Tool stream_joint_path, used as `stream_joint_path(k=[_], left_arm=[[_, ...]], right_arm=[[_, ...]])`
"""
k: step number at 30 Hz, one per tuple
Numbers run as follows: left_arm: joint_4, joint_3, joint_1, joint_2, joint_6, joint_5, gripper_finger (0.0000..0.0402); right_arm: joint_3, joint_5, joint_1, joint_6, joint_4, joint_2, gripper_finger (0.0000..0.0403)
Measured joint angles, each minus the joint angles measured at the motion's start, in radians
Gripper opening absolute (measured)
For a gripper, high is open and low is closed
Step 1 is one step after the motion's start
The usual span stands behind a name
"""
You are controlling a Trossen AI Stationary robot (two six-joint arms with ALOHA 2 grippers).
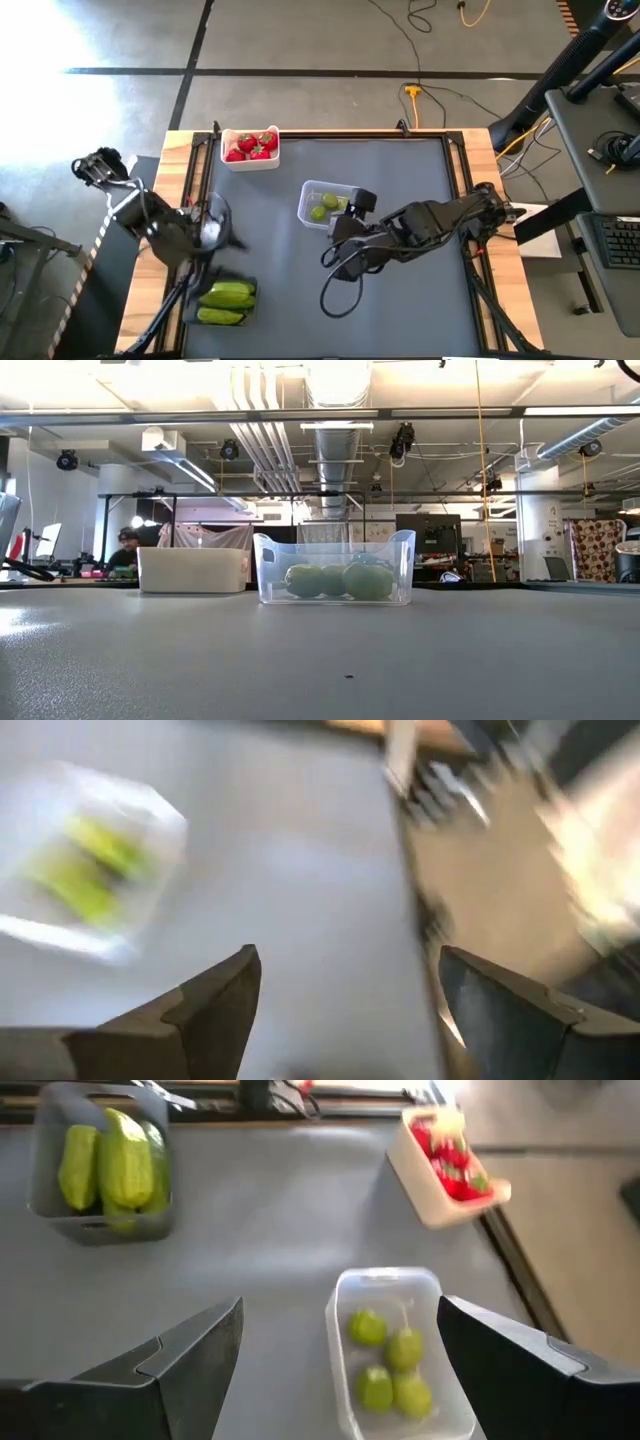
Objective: Sort produce into baskets
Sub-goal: Return to Home position
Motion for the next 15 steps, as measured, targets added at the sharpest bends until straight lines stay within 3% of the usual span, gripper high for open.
stream_joint_path(k=[2, 4, 9, 12, 15], left_arm=[[-0.009, 0.060, 0.032, 0.007, 0.021, -0.134, 0.0287], [-0.024, 0.114, 0.062, 0.009, -0.015, -0.205, 0.0287], [-0.011, 0.189, 0.074, 0.010, 0.024, -0.212, 0.0287], [-0.057, 0.198, 0.079, 0.003, 0.029, -0.239, 0.0287], [-0.118, 0.201, 0.085, -0.012, 0.031, -0.373, 0.0288]], right_arm=[[0.000, 0.000, 0.000, -0.079, 0.040, 0.000, 0.0325], [-0.010, -0.001, 0.000, -0.159, 0.079, 0.001, 0.0324], [-0.073, -0.020, -0.009, -0.367, 0.153, -0.010, 0.0324], [-0.154, -0.160, -0.051, -0.474, 0.235, -0.059, 0.0324], [-0.302, -0.332, -0.133, -0.551, 0.327, -0.151, 0.0324]])
